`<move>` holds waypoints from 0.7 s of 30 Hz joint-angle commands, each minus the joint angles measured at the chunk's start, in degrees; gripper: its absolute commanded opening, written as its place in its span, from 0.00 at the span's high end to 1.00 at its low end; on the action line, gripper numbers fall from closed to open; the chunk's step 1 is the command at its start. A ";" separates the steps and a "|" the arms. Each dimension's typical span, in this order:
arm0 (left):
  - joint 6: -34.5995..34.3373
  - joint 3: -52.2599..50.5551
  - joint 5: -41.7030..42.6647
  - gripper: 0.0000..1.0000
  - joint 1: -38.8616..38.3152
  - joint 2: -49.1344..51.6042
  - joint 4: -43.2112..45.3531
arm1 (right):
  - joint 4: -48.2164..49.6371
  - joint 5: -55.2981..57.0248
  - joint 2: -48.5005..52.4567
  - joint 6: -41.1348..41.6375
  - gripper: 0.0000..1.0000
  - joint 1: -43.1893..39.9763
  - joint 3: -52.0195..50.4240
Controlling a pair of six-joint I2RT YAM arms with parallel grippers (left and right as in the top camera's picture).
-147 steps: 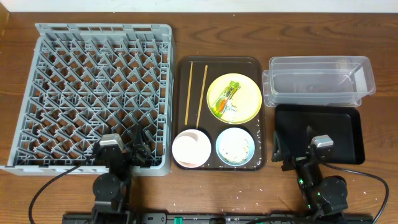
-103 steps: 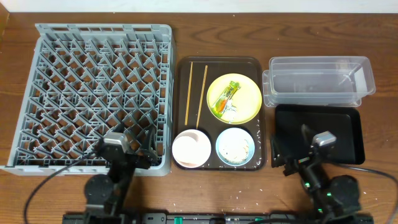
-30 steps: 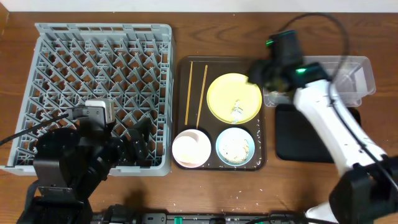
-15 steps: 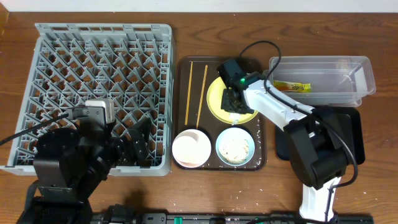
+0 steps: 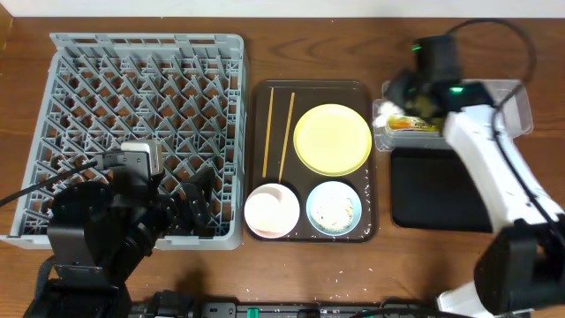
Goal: Sort waste into correct bins and load items into the dishwasher
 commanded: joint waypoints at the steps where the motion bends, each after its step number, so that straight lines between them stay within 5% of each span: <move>1: -0.02 0.72 0.70 0.11 0.35 -0.24 0.00 | -0.26 -0.44 0.92 0.74 0.99 -3.61 -0.02; 3: -0.02 0.74 0.70 0.11 0.35 -0.24 0.00 | -0.57 1.84 2.54 0.48 0.92 -4.87 -0.07; 5: -0.02 0.74 0.70 0.11 0.35 -0.24 0.00 | -0.22 5.42 3.98 -0.20 0.44 -5.42 -0.07; 6: -0.02 0.72 0.70 0.11 0.35 -0.24 0.00 | 0.20 5.53 4.37 -1.88 0.40 -5.55 -0.07; 14: -0.02 0.72 0.70 0.12 0.35 -0.24 0.00 | -4.68 -18.91 -1.07 -15.04 0.41 -1.81 -0.02; 21: -0.02 0.72 0.70 0.11 0.35 -0.24 0.00 | -17.42 -19.76 -2.62 -18.36 0.41 17.64 -0.57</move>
